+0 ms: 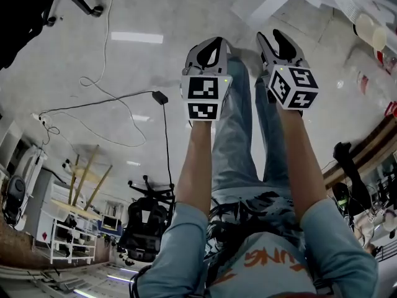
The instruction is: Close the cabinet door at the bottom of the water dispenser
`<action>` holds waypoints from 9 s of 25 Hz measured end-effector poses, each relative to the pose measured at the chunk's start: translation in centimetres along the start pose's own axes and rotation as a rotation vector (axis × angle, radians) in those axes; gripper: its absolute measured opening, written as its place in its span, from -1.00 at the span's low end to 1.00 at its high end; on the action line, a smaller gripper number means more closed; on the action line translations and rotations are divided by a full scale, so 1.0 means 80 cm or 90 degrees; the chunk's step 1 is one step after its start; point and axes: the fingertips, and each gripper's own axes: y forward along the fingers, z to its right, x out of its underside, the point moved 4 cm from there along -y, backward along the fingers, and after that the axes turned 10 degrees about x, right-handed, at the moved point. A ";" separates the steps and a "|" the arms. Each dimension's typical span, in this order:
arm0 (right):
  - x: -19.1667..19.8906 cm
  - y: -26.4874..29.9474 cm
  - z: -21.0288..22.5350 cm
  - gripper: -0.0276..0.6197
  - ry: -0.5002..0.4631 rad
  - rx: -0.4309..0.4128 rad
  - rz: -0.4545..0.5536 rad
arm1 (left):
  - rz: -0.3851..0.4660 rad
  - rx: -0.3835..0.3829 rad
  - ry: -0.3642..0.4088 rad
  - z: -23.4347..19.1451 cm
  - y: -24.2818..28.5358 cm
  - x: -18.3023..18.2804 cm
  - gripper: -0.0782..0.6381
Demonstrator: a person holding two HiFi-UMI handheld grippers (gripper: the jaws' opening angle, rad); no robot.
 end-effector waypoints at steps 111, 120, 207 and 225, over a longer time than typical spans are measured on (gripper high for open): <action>0.067 -0.009 0.450 -0.29 -0.128 0.101 0.042 | -0.082 0.067 0.124 0.334 0.282 0.012 -0.76; 0.043 0.001 0.486 -0.28 -0.147 0.120 0.089 | -0.070 0.059 0.099 0.335 0.289 0.027 -0.76; -0.194 -0.529 0.239 -0.82 0.123 0.219 0.474 | 0.291 0.178 0.304 0.496 -0.141 -0.333 -0.76; -0.313 -0.638 0.216 -0.82 0.000 0.211 0.611 | 0.424 0.173 0.392 0.550 -0.229 -0.436 -0.76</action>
